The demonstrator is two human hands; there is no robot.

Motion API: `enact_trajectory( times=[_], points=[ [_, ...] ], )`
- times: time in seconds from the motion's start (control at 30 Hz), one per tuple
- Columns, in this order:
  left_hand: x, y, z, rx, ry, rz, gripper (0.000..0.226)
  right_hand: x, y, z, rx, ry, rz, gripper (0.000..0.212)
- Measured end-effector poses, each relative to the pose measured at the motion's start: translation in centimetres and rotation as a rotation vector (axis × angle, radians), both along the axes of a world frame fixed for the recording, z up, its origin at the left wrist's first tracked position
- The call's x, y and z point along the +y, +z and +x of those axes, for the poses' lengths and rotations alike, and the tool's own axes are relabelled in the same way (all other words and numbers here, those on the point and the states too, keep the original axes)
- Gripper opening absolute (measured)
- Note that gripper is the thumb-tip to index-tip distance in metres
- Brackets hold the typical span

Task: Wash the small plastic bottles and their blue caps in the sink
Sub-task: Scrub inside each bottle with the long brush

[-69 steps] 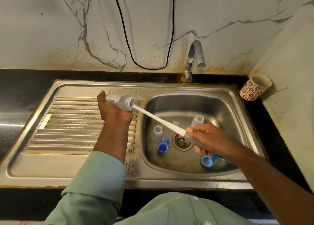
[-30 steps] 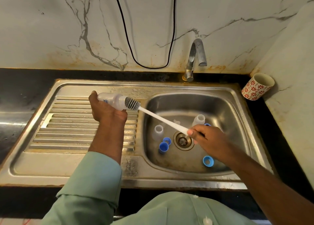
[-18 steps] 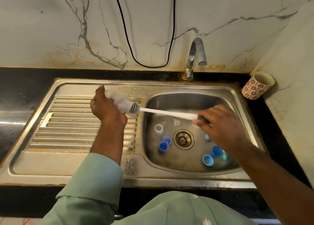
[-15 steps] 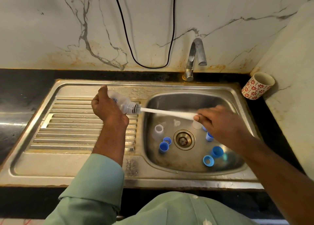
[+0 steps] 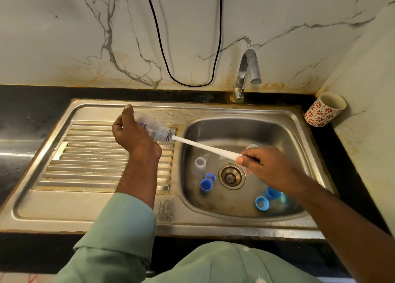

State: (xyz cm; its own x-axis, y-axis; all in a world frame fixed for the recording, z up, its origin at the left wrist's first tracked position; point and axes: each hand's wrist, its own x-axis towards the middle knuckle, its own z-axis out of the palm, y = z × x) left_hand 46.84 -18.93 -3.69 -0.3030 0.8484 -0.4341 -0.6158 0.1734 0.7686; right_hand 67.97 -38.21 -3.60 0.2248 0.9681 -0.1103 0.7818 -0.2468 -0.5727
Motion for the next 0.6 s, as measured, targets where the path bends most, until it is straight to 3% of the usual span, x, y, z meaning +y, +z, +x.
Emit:
enact_trajectory(
  times=[0.27,0.4,0.5,0.6],
  points=[
    [0.0,0.5,-0.4,0.039,0.031,-0.018,0.035,-0.5,0.5,-0.4,-0.195,0.058,0.066,0.034],
    [-0.1,0.6,-0.2,0.019,0.016,-0.024,0.035,-0.2,0.4,-0.5,-0.013,-0.029,0.04,0.019],
    [-0.2,0.6,0.0,0.049,0.017,-0.026,0.038,0.0,1.0,-1.1,-0.004,-0.022,-0.042,0.026],
    [-0.9,0.2,0.9,0.068,-0.012,-0.023,0.033,0.2,1.6,-2.1,0.262,0.0,-0.147,0.033]
  ],
)
